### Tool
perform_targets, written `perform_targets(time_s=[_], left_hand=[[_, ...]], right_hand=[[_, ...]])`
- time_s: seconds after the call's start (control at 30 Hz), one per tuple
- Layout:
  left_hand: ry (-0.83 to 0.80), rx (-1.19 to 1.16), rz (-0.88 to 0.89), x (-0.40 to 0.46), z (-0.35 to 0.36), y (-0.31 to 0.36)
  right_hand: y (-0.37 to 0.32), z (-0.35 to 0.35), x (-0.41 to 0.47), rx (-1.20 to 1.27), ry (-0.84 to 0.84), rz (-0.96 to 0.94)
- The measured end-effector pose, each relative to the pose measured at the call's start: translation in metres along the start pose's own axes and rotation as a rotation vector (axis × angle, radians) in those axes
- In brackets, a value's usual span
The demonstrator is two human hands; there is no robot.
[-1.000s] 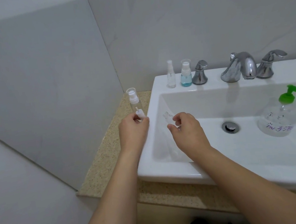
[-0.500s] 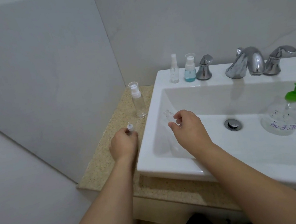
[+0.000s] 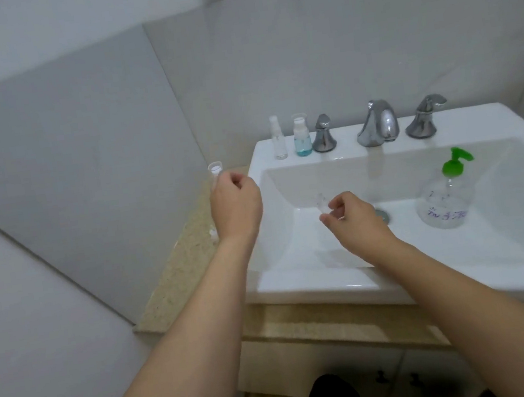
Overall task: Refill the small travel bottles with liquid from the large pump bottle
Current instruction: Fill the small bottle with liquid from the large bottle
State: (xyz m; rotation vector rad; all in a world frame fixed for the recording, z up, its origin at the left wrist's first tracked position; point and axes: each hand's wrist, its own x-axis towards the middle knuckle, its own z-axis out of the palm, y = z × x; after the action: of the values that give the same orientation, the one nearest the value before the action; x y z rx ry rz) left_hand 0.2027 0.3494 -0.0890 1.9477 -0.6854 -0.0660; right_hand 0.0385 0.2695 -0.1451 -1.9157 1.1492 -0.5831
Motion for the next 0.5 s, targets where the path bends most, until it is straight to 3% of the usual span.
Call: perform_targets(time_s=[0.07,0.17,0.3,0.5], left_hand=[[-0.182,-0.047,-0.085,-0.015,0.026,0.024],[-0.463,-0.147,-0.383,-0.035,0.072,0.056],[-0.745,-0.006,-0.372,-0.056,0.119,0.086],[-0.888,0.085,-0.364,-0.06,0.19,0.114]], right_hand=[[0.016,-0.026,-0.002,0.037,-0.097,0.036],[0.043,-0.066,-0.007,0.049,-0.162,0.089],[0.085,-0.118,-0.006,0.038,-0.07,0.164],[0.127,-0.171,0.006,0.064,0.078,0.165]])
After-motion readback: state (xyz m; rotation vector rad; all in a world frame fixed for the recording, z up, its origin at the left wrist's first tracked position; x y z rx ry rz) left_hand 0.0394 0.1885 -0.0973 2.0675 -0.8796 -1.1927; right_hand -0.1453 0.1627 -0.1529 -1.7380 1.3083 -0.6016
